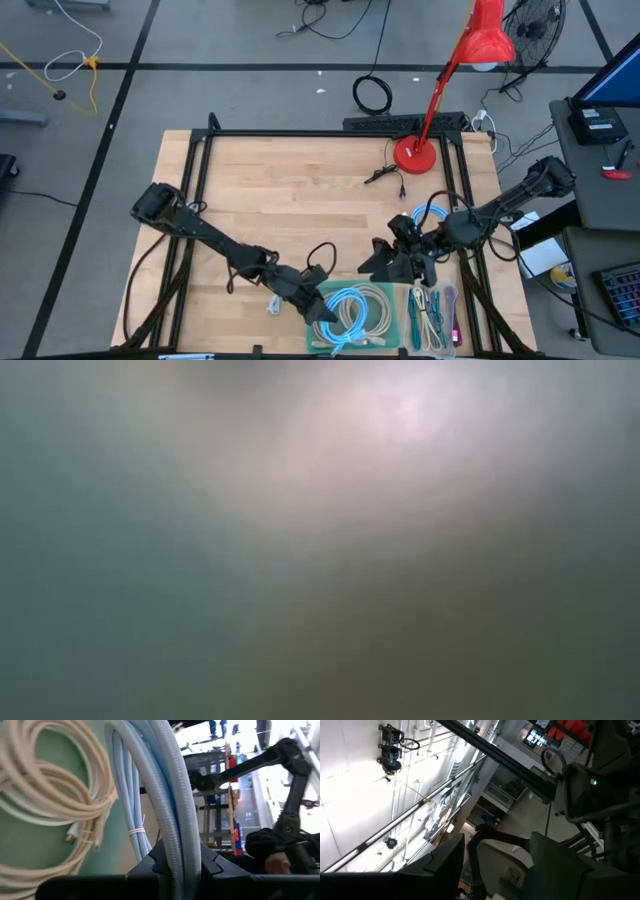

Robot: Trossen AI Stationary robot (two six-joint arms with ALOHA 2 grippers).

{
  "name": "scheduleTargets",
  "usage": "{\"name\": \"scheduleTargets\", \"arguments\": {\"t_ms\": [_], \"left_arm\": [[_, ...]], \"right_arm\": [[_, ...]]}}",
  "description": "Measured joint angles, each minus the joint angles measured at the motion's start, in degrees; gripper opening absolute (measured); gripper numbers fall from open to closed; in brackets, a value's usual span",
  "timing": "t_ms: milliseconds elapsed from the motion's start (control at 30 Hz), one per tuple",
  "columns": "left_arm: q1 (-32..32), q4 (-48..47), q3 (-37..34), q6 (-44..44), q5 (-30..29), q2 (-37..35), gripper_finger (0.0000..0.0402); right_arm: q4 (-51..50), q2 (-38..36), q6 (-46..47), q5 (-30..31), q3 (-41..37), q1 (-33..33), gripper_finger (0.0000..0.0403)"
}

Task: Pick & Place USB Port
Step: Put the left blue hdmi cable into the green bin

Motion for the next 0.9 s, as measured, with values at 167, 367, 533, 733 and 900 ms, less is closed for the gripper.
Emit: {"name": "scheduleTargets", "arguments": {"t_ms": [167,367,533,733,900], "left_arm": [[0.0,-2.6,0.0,-0.1,1.4,0.0,0.0032],[0.0,-5.4,0.0,-0.4,3.2,0.0,0.0032],[0.0,-7.6,0.0,-0.8,4.1,0.0,0.0032],[0.4,-9.8,0.0,-0.8,5.3,-0.1,0.0032],[0.5,-15.1,0.1,-0.7,6.2,-0.1,0.0032]], "right_arm": [[0.0,0.0,-0.3,0.0,0.0,0.0,0.0215],[-0.4,0.0,-0.5,0.3,0.0,-0.1,0.0215],[-1.5,0.0,-0.7,0.8,0.0,-0.1,0.0215],[-2.2,0.0,-1.1,1.8,0.0,-0.1,0.0215],[-2.2,0.0,-1.1,1.8,0.0,-0.2,0.0215]]}}
